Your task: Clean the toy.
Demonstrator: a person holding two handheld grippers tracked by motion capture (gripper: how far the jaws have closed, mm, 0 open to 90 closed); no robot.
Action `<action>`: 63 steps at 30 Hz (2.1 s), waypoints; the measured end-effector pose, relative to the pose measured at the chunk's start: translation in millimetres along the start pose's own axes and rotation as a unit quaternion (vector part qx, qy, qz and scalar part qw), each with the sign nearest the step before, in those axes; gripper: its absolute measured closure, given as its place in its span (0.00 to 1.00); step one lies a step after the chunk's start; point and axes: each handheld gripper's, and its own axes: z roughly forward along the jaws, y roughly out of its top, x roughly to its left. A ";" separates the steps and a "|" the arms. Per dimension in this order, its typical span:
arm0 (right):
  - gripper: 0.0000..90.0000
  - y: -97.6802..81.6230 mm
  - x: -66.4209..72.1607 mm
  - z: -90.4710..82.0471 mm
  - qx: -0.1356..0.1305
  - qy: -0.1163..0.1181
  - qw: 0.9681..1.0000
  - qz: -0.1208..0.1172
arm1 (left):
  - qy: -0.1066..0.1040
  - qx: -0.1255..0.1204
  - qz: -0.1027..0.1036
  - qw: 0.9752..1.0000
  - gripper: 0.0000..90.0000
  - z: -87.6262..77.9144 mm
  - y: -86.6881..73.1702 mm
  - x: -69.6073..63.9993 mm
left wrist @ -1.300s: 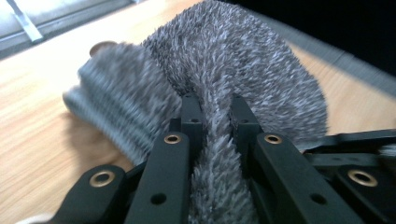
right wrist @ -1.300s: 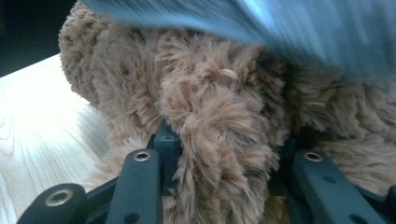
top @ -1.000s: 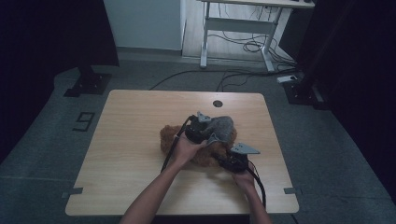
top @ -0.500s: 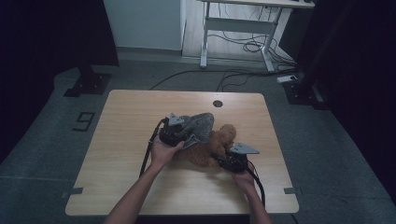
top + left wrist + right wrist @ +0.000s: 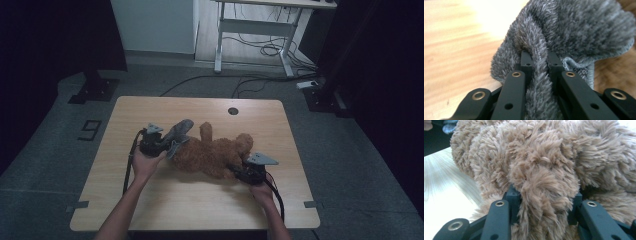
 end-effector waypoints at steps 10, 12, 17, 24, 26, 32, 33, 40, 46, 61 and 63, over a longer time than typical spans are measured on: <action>0.66 -0.6 -1.1 0.2 -0.002 -0.001 1.000 0.003 | -0.026 -0.012 0.053 0.998 0.89 8.0 39.4 -45.8; 0.66 -0.6 -1.1 0.4 -0.003 -0.002 1.000 0.001 | -0.039 -0.008 0.057 0.998 0.89 15.4 46.7 -55.2; 0.66 -0.4 -0.6 -0.1 -0.002 -0.005 1.000 -0.003 | -0.044 0.013 0.064 0.997 0.88 31.0 50.5 -69.2; 0.65 -0.3 1.5 -0.8 0.001 -0.005 1.000 -0.011 | -0.055 0.022 0.055 0.997 0.88 24.6 36.4 -56.8; 0.65 -0.3 2.0 -1.0 0.001 -0.006 1.000 -0.012 | -0.050 0.022 0.058 0.997 0.88 20.7 36.6 -55.3; 0.62 -0.3 1.9 -2.0 0.006 -0.001 1.000 -0.011 | -0.041 0.026 0.052 0.997 0.88 10.8 30.5 -41.8; 0.60 0.0 1.7 -2.6 0.008 0.000 1.000 -0.008 | -0.041 0.020 0.053 0.998 0.89 10.8 24.8 -42.8; 0.45 -0.3 -0.6 -6.6 0.022 0.013 0.999 0.025 | -0.049 0.012 0.061 0.997 0.89 4.7 10.0 -45.9; 0.36 1.6 -1.1 -10.4 0.028 0.029 0.999 0.031 | -0.062 0.006 0.066 0.996 0.89 -2.6 1.5 -43.4; 0.28 19.7 1.0 -22.0 0.006 0.045 0.999 0.028 | -0.071 -0.010 0.089 0.993 0.89 -18.1 -22.1 -54.3; 0.26 20.3 2.8 -19.0 0.009 0.049 0.998 0.026 | -0.071 -0.012 0.090 0.993 0.89 -20.3 -26.3 -55.0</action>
